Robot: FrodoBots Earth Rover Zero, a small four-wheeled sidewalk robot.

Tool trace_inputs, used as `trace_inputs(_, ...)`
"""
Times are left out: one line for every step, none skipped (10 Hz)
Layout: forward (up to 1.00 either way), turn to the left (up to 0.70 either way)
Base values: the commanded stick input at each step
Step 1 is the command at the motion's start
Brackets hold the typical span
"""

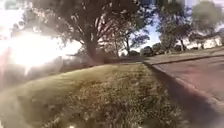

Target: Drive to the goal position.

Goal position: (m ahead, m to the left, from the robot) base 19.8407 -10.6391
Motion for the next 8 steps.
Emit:
trace_inputs(-1.00,0.00)
trace_inputs(-1.00,0.00)
trace_inputs(-1.00,0.00)
trace_inputs(-1.00,0.00)
trace_inputs(-1.00,0.00)
trace_inputs(-1.00,0.00)
trace_inputs(-1.00,0.00)
trace_inputs(-1.00,0.00)
